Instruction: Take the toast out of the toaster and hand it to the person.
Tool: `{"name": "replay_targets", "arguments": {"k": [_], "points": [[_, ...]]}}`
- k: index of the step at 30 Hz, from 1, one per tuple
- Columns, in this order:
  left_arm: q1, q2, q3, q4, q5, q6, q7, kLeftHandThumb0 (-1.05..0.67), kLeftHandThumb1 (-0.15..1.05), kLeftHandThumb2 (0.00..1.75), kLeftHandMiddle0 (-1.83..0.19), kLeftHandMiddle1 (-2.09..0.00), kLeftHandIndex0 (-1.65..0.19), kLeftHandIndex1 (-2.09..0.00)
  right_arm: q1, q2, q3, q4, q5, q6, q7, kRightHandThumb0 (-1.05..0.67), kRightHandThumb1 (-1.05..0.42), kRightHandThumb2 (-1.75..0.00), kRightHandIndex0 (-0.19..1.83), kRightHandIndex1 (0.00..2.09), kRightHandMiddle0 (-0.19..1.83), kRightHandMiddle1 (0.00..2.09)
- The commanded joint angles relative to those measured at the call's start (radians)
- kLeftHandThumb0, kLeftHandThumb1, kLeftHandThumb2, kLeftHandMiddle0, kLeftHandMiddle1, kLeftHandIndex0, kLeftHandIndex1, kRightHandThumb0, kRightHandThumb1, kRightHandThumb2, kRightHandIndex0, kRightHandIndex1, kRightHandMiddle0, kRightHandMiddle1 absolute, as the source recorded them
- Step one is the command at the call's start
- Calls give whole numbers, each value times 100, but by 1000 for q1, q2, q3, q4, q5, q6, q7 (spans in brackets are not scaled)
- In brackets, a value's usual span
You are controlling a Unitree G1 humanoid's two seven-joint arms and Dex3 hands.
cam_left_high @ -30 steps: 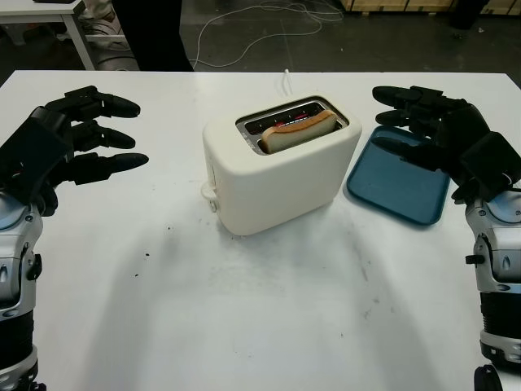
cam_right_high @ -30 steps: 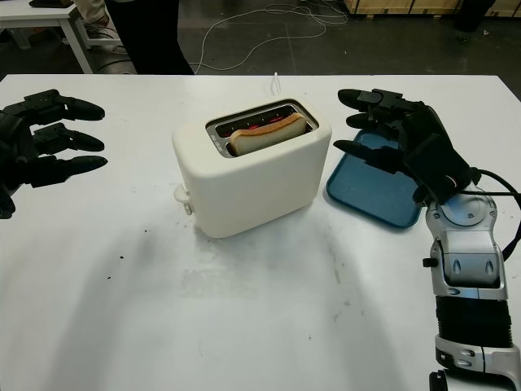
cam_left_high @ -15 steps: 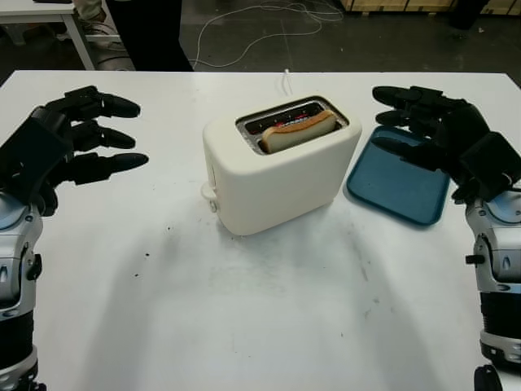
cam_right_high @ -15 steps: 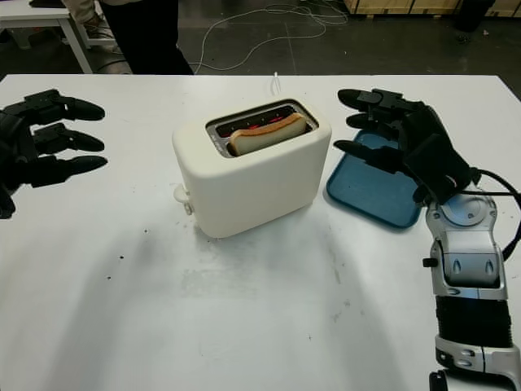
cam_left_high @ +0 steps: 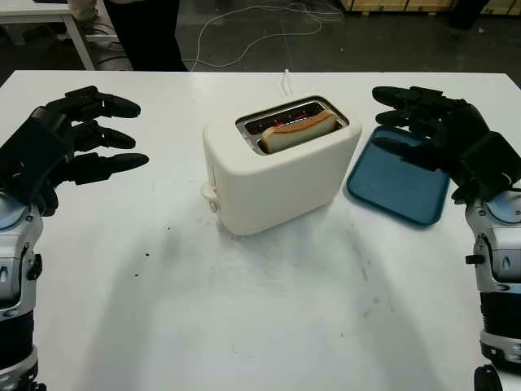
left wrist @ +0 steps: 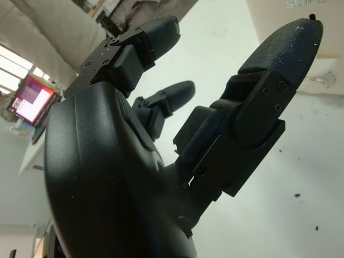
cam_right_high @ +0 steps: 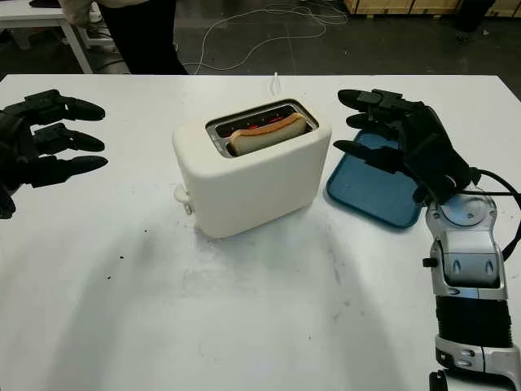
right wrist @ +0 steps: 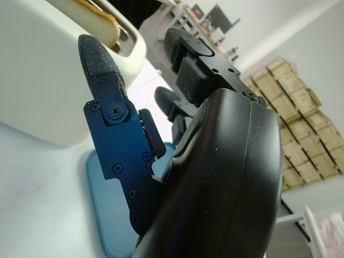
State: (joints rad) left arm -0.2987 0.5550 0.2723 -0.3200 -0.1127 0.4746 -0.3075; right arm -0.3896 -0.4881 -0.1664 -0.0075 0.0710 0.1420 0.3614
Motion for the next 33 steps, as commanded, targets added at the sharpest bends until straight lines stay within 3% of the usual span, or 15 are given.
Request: {"name": "replay_targets", "arguments": {"k": [1, 33], "points": [[5, 2, -3, 7, 5, -19, 1, -98, 60, 0, -50, -101, -47, -85, -3, 1, 0, -14, 6, 13, -3, -51, -77, 0, 26, 81, 65, 1], [15, 5, 4, 2, -1, -22, -3, -97, 60, 0, -50, -101, -47, -85, 6, 8, -5, -15, 14, 11, -4, -52, -77, 0, 26, 81, 65, 0]]}}
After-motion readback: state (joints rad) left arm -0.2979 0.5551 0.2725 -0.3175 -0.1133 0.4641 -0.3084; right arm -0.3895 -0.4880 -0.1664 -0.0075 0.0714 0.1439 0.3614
